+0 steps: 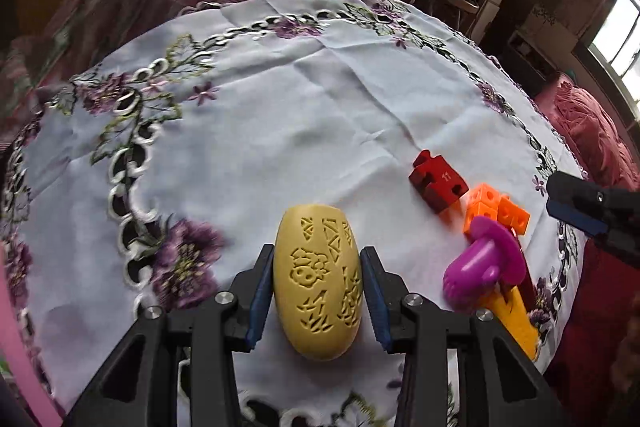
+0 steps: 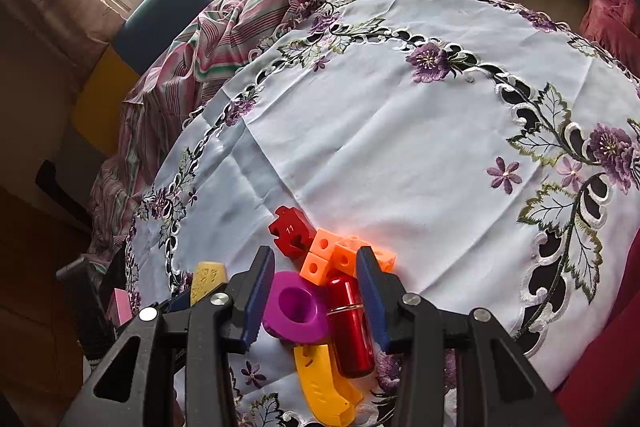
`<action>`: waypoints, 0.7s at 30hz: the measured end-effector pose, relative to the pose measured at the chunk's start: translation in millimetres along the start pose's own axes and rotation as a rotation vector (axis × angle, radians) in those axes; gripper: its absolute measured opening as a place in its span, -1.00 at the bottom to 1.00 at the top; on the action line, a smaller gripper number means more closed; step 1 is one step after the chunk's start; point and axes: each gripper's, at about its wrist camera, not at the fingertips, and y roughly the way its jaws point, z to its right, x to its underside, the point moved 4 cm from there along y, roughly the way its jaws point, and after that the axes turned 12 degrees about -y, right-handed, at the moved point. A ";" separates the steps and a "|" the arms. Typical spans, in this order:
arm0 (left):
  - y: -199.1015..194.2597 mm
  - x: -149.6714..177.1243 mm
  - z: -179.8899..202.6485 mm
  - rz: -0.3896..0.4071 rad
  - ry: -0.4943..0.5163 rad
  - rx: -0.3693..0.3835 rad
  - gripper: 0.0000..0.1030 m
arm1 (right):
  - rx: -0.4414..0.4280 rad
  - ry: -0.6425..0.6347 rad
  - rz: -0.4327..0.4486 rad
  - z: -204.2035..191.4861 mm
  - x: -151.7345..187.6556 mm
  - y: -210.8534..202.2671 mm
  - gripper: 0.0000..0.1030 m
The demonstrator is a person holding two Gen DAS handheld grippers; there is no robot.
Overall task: Organize rigid objects
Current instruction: 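Carry the soap toward the tray with the left gripper while the right gripper grasps the yellow scraper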
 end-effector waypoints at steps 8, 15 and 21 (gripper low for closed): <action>-44.2 52.0 -31.1 0.083 -0.027 -0.054 -0.18 | -0.016 -0.007 -0.007 -4.0 1.7 0.5 -0.22; -37.1 77.4 -50.4 0.065 -0.083 -0.074 -0.19 | -0.057 -0.053 -0.058 -14.9 7.0 7.7 -0.35; -33.7 80.0 -45.8 0.104 -0.055 -0.129 -0.30 | -0.091 -0.112 -0.104 -29.0 16.8 6.7 -0.46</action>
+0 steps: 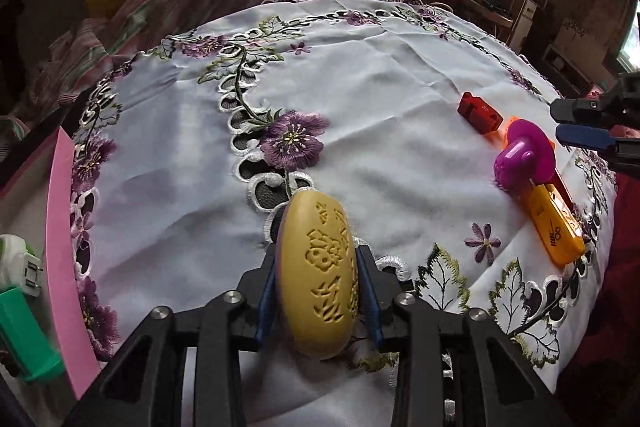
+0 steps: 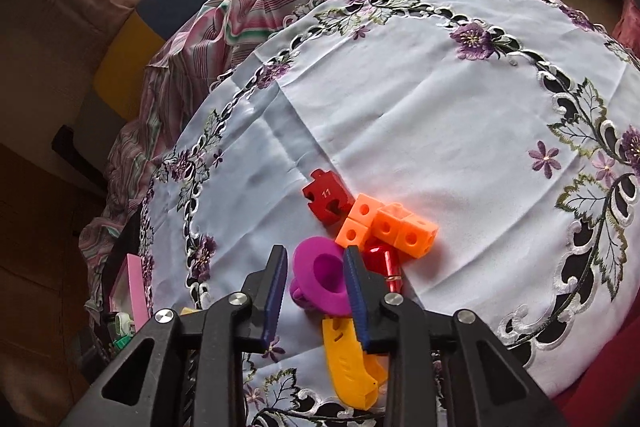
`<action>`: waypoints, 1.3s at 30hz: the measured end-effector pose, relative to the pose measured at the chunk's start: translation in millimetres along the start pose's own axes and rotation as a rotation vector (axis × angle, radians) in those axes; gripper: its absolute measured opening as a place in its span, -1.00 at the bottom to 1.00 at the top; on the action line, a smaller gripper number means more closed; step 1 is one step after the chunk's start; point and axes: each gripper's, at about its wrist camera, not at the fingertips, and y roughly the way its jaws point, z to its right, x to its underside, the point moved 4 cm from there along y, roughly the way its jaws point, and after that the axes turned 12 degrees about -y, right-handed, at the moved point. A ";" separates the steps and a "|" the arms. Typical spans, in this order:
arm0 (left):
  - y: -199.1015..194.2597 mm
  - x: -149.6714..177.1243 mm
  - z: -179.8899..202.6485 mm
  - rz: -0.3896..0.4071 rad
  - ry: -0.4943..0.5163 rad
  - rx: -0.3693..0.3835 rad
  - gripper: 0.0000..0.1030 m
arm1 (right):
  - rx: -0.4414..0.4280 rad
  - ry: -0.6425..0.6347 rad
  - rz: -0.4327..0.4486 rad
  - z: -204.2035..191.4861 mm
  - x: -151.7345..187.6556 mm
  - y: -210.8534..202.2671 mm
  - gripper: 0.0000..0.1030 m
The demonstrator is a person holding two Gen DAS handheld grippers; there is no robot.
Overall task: Organize rigid objects
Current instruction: 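Carry the soap toward the tray with the left gripper while the right gripper grasps the yellow scraper, then lower the soap into the tray and open the left gripper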
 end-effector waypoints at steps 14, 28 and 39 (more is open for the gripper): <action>-21.2 -2.5 -13.3 0.000 -0.046 0.060 -0.44 | 0.169 -0.190 -0.256 -30.6 44.5 12.5 -0.45; -98.5 -2.4 -15.6 0.128 -0.046 0.147 -0.45 | 0.290 -0.250 -0.265 -25.8 42.9 12.8 -0.46; -133.5 12.9 -47.1 0.163 -0.116 0.167 -0.45 | 0.316 -0.322 -0.338 -34.8 53.8 38.6 -0.46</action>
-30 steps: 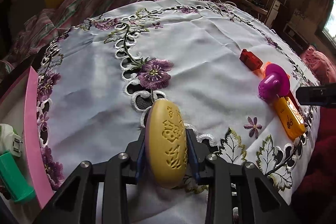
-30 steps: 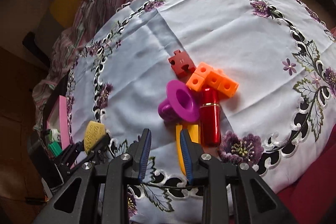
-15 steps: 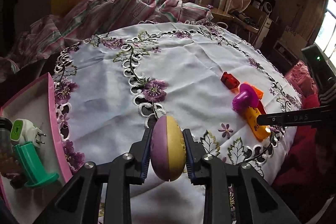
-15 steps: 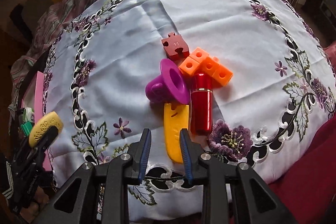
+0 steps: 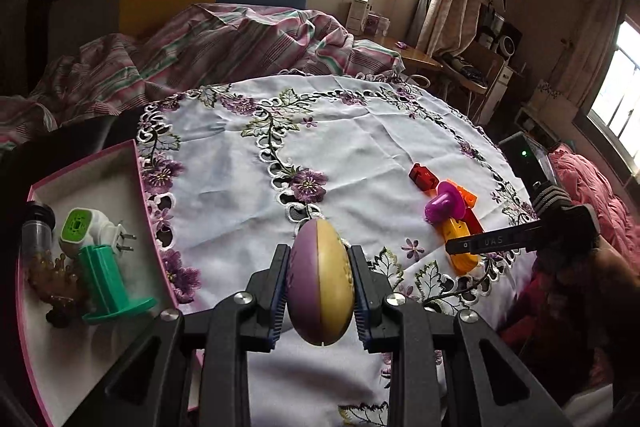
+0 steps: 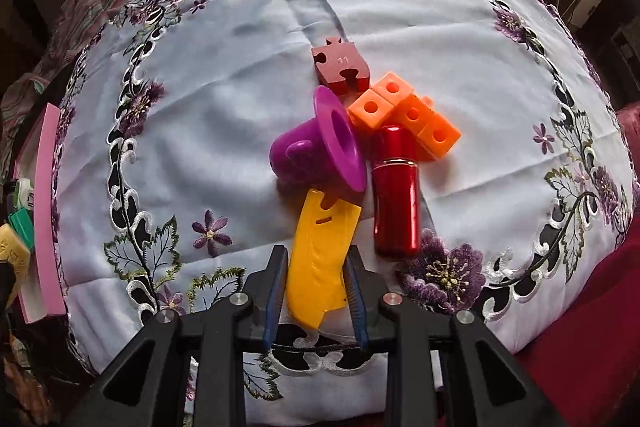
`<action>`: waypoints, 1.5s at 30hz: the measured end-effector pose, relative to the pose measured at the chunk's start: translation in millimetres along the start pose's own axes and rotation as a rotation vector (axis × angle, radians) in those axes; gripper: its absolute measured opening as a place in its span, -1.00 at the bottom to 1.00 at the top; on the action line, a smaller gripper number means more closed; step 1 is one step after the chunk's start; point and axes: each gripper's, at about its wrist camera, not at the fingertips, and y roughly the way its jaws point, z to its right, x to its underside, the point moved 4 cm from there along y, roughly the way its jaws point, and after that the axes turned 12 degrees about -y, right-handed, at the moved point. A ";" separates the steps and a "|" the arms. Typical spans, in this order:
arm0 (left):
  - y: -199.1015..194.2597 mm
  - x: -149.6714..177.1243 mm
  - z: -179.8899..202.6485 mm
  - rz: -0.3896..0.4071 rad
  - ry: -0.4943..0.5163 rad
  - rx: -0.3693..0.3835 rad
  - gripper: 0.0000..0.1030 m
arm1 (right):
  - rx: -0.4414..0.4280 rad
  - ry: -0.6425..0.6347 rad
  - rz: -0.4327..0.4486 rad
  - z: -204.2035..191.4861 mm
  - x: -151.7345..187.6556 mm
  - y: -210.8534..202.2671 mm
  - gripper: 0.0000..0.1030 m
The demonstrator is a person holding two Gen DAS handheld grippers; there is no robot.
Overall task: Organize rigid objects
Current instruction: 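Lower the soap into the tray and open the left gripper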
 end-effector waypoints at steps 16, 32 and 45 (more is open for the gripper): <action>-104.7 7.7 -165.7 0.149 -0.296 -0.225 -0.44 | -0.161 -0.344 0.183 -119.0 -20.8 -0.2 -0.47; -56.1 13.5 -221.5 0.018 -0.428 -0.357 -0.44 | -0.190 -0.358 0.179 -122.1 -22.6 9.9 -0.46; -7.7 -13.1 -230.0 -0.004 -0.390 -0.413 -0.44 | -0.192 -0.348 0.187 -121.0 -23.7 10.0 -0.47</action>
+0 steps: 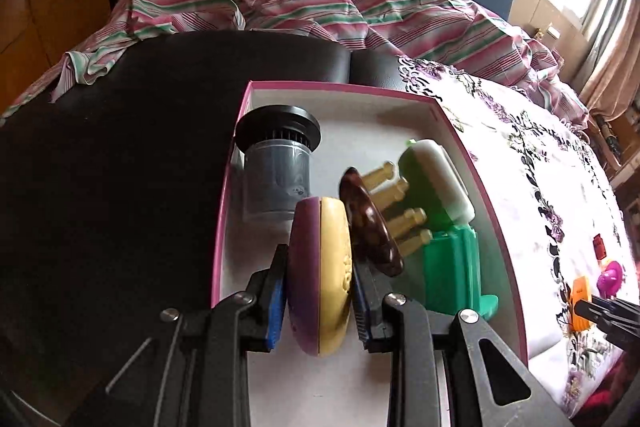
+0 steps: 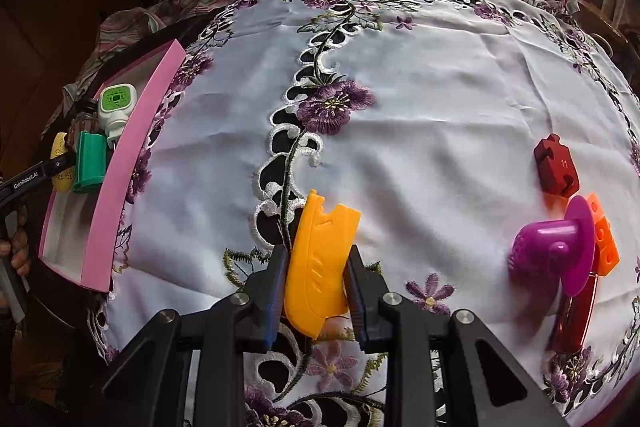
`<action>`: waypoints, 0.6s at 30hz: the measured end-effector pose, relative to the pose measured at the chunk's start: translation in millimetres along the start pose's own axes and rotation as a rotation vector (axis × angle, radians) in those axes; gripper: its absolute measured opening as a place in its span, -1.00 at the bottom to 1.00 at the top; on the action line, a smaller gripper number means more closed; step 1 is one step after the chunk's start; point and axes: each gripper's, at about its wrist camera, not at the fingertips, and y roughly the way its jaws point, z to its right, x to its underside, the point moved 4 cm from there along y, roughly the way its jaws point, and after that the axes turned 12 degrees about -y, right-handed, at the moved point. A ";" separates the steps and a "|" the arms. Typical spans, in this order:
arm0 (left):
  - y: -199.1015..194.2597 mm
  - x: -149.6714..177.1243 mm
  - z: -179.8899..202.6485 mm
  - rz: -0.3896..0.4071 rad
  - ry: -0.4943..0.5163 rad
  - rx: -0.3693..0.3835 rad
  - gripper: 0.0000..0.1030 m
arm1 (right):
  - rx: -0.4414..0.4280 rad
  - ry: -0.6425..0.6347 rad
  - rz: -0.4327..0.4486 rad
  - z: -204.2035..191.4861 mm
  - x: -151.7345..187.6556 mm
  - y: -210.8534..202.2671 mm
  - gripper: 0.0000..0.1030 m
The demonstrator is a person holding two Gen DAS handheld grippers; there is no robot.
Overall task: Organize rigid objects
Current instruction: 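Lower the soap into the tray and open the left gripper, then carry the yellow scraper with the right gripper toward the tray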
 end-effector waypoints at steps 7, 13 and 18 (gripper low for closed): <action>-16.9 -0.4 -15.8 0.046 -0.040 -0.016 -0.28 | 0.007 -0.003 0.001 -0.8 -1.0 0.1 -0.47; -43.9 4.2 -31.0 0.101 -0.067 -0.040 -0.17 | 0.014 -0.008 -0.001 -0.7 -1.9 1.3 -0.46; -65.1 12.3 -35.9 0.124 -0.062 -0.055 -0.11 | 0.030 -0.011 -0.002 -2.1 -2.4 1.4 -0.46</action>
